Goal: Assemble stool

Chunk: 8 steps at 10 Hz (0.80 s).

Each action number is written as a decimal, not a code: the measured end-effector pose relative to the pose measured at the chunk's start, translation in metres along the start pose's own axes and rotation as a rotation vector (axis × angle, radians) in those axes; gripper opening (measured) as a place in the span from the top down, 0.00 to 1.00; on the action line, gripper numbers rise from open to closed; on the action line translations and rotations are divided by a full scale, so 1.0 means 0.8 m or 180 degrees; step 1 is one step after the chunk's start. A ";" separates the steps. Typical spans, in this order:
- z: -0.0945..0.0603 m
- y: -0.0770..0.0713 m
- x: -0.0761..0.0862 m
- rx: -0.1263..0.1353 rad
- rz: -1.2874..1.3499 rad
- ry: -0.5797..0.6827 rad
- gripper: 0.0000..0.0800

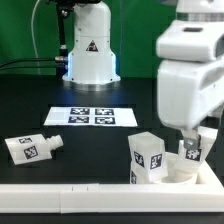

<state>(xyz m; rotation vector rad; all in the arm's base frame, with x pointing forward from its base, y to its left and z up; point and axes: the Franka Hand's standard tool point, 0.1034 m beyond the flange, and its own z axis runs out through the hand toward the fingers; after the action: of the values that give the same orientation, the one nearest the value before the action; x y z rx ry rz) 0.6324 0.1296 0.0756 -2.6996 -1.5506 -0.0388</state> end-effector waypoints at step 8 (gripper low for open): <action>0.006 0.005 -0.006 -0.0024 0.1473 0.0031 0.59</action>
Offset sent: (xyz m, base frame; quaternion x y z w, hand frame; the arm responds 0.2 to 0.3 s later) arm 0.0000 0.0000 0.0000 0.0000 0.0000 0.0000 1.0000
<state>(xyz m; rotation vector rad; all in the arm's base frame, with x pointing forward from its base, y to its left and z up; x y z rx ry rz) 0.6336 0.1236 0.0705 -2.9803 -0.8887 -0.0466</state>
